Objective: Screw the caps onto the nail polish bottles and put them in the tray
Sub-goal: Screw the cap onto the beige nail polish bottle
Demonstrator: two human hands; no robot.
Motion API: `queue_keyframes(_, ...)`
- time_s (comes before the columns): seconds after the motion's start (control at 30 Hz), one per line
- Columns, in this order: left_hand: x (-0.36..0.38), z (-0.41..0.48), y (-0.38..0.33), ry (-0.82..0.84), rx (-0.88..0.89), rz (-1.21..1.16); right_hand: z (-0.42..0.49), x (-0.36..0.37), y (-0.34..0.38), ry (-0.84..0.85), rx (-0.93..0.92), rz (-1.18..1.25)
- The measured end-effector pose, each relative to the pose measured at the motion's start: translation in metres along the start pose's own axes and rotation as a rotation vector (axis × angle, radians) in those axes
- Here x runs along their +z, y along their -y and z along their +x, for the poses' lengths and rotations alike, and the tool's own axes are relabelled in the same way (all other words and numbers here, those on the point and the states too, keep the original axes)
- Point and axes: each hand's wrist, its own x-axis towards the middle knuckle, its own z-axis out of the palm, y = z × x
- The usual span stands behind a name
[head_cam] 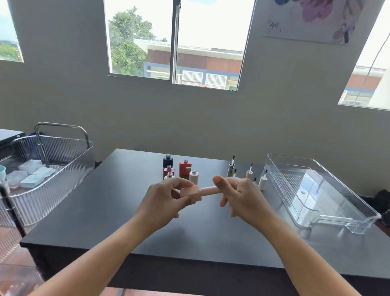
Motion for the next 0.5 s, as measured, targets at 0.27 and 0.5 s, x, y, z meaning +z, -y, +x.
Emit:
queue_keyframes(0.27,0.005,0.003,0.0,-0.001,0.0,-0.001,0.0,-0.001,-0.011,0.016,-0.106,0.14)
queue_keyframes(0.5,0.005,0.005,0.0,0.026,0.033,0.033,-0.003,-0.005,-0.011,0.055,-0.02,-0.103)
